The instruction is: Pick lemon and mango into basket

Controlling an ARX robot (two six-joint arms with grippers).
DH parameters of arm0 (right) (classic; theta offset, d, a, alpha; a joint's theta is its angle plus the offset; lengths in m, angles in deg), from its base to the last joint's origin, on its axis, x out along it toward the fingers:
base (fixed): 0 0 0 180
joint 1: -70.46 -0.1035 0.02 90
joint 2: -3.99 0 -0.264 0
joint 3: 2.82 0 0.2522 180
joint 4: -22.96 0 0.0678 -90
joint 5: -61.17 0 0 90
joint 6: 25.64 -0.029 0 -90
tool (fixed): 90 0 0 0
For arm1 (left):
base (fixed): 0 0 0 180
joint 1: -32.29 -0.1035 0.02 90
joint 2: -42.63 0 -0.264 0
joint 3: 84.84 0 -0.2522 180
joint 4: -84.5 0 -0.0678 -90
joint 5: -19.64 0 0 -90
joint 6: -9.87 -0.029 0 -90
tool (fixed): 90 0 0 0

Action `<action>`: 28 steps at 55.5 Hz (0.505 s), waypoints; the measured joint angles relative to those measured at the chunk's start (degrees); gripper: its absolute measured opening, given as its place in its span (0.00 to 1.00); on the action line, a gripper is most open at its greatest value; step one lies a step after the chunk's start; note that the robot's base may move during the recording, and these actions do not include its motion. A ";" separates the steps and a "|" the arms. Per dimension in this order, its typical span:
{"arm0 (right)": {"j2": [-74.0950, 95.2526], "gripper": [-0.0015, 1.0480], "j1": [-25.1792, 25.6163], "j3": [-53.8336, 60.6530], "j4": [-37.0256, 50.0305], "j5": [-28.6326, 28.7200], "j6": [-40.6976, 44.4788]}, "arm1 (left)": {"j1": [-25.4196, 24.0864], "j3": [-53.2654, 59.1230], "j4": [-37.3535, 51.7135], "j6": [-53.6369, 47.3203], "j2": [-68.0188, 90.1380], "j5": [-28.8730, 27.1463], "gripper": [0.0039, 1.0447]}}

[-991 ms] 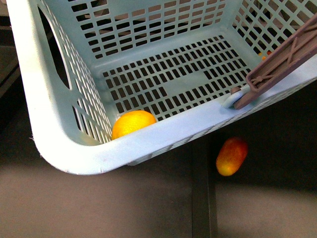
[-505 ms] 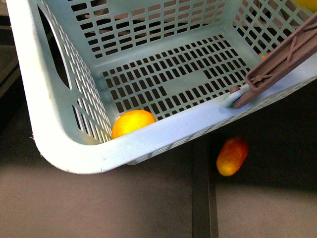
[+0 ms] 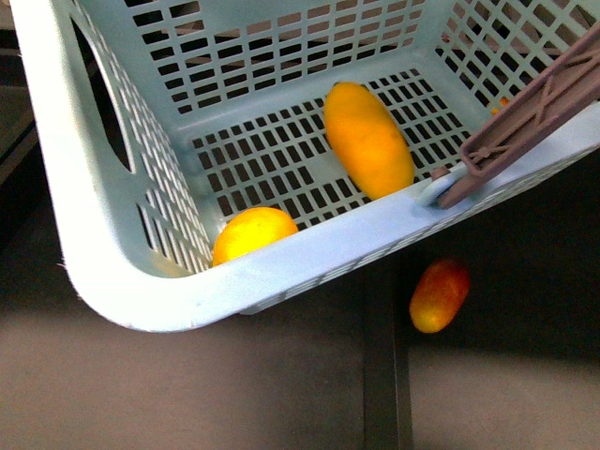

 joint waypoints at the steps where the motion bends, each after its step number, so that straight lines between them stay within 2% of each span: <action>1: -1.20 0.65 0.02 1.05 0.35 0.17 0.70 | 0.00 0.00 0.00 0.00 0.00 0.00 0.04; 18: -8.24 0.20 0.11 11.06 1.79 0.39 3.87 | 0.04 0.00 0.00 0.42 0.00 0.28 0.04; 22: -11.13 0.02 0.11 13.22 1.81 0.39 4.11 | 0.04 0.00 0.00 -0.02 0.00 -0.28 0.04; 28: -14.14 0.02 0.11 15.63 1.16 0.39 4.33 | 0.04 0.00 0.00 0.24 0.00 0.20 0.04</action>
